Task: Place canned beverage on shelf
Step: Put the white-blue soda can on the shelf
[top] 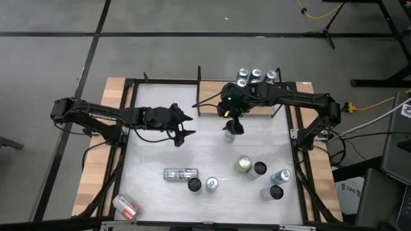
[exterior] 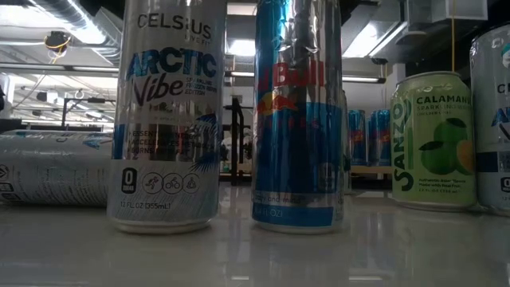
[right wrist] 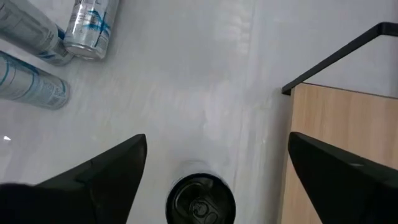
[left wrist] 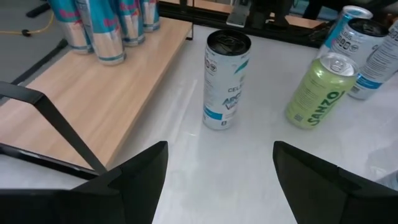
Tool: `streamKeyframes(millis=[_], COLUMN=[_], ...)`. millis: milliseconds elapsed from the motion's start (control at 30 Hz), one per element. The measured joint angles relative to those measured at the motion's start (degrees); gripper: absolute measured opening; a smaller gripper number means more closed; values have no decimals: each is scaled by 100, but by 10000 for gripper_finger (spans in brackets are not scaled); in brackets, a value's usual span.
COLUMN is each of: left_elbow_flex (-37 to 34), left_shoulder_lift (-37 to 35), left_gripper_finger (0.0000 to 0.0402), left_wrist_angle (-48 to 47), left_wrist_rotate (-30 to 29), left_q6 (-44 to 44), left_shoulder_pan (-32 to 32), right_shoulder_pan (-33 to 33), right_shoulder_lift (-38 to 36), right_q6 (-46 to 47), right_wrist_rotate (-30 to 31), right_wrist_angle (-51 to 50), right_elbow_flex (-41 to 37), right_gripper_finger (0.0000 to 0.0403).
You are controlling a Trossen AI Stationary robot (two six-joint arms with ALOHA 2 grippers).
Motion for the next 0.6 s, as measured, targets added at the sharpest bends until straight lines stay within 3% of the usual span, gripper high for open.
streamKeyframes(millis=[300, 600], left_elbow_flex=[0, 0], left_shoulder_lift=[0, 2], left_gripper_finger=[283, 283], left_wrist_angle=[2, 2], left_wrist_rotate=[-127, -258], left_q6=[-5, -11], left_shoulder_pan=[-246, -426], right_shoulder_pan=[0, 2], right_shoulder_lift=[0, 0], right_q6=[644, 2297], right_wrist_rotate=[-17, 249], right_wrist_angle=[2, -610], right_elbow_flex=[0, 0], right_gripper_finger=[389, 388])
